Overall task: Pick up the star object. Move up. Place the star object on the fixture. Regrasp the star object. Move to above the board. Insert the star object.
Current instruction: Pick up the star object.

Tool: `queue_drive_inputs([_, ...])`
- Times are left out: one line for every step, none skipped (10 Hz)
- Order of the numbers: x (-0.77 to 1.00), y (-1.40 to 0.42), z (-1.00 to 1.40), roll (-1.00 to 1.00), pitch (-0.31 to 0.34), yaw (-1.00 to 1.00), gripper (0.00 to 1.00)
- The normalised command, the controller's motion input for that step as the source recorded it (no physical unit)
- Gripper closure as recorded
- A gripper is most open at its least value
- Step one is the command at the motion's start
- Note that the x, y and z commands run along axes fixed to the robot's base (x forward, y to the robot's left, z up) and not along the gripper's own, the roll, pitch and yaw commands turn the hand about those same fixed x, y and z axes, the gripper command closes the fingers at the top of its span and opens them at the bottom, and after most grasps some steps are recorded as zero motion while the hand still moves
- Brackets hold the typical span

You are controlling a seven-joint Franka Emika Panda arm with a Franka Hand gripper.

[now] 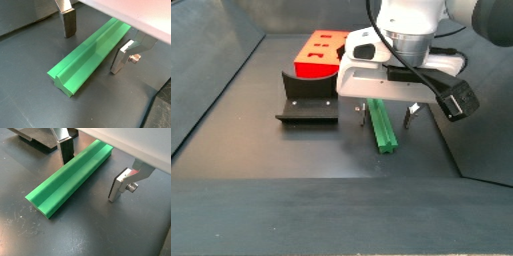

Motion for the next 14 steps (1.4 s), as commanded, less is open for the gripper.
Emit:
queue_drive_inputs([0.00, 0.57, 0.11, -0.42, -0.300, 0.20, 0.00])
queue_drive_inputs([-0.17, 0.08, 0.01, -0.19, -0.287, 0.12, 0.00])
queue_drive_inputs([0.00, 0.00, 0.00, -0.01, 0.000, 0.00, 0.00])
queue_drive_inputs([0.00, -0.04, -0.11, 0.00, -0.011, 0.00, 0.00])
queue_drive_inputs([-0.06, -0.10, -0.01, 0.00, -0.067, 0.00, 0.00])
queue_drive_inputs([0.00, 0.00, 0.00, 0.00, -0.006, 0.00, 0.00])
queue_drive_inputs([-0.04, -0.06, 0.00, 0.01, -0.017, 0.00, 0.00])
queue_drive_inputs([-0.17, -0.11, 0.00, 0.00, -0.057, 0.00, 0.00])
queue_drive_inputs([-0.10, -0.07, 0.00, 0.00, -0.034, 0.00, 0.00])
queue_drive_inputs([0.00, 0.00, 0.00, 0.00, 0.000, 0.00, 1.00])
queue_drive_inputs([0.00, 0.00, 0.00, 0.00, 0.000, 0.00, 1.00])
queue_drive_inputs([0.00, 0.00, 0.00, 0.00, 0.000, 0.00, 1.00])
queue_drive_inputs([0.00, 0.00, 0.00, 0.00, 0.000, 0.00, 1.00])
queue_drive_inputs([0.00, 0.00, 0.00, 0.00, 0.000, 0.00, 1.00])
